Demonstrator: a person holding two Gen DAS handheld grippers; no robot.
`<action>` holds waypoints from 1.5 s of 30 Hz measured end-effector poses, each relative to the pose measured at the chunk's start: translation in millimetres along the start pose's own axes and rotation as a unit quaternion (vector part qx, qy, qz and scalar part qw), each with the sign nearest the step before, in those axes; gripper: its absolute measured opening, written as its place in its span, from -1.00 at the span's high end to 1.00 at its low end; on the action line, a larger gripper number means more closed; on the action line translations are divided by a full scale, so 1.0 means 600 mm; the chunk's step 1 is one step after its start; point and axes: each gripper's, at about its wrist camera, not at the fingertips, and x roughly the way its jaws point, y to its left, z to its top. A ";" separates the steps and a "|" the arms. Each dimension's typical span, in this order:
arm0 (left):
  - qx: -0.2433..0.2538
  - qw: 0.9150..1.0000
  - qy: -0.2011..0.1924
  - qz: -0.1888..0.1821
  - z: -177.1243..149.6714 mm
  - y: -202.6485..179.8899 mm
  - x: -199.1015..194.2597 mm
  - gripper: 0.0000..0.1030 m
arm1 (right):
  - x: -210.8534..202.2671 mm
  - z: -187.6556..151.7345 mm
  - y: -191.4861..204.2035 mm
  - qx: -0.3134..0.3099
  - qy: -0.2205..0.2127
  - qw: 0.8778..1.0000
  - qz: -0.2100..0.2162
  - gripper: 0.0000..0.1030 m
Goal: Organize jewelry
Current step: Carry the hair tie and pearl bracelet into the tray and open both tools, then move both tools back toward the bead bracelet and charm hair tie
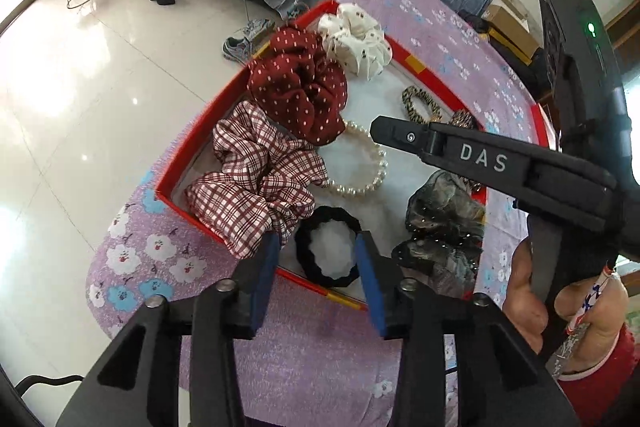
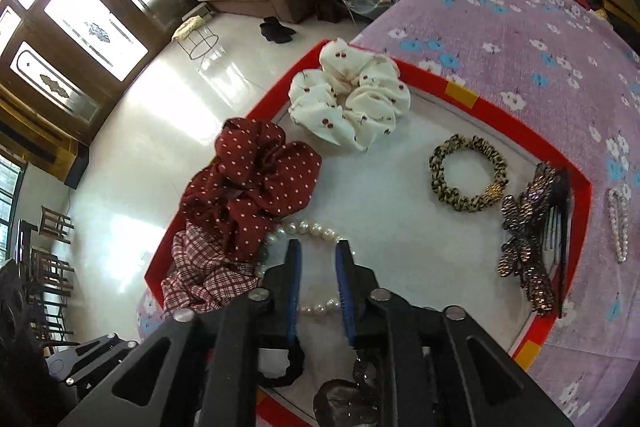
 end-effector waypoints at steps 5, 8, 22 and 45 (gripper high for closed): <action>-0.004 1.000 -0.010 0.006 -0.005 -0.007 -0.021 0.23 | -0.038 -0.013 -0.005 -0.003 -0.023 1.000 0.002 0.41; -0.004 1.000 -0.017 0.014 -0.005 -0.017 -0.029 0.23 | -0.066 -0.030 -0.017 0.003 -0.035 0.999 0.001 0.40; 0.051 0.995 -0.051 0.062 -0.032 -0.127 -0.057 0.22 | -0.195 -0.165 -0.145 0.045 -0.082 0.995 -0.041 0.16; 0.193 0.977 -0.062 0.069 -0.089 -0.390 -0.039 0.18 | -0.367 -0.396 -0.435 0.172 -0.126 0.967 -0.140 0.04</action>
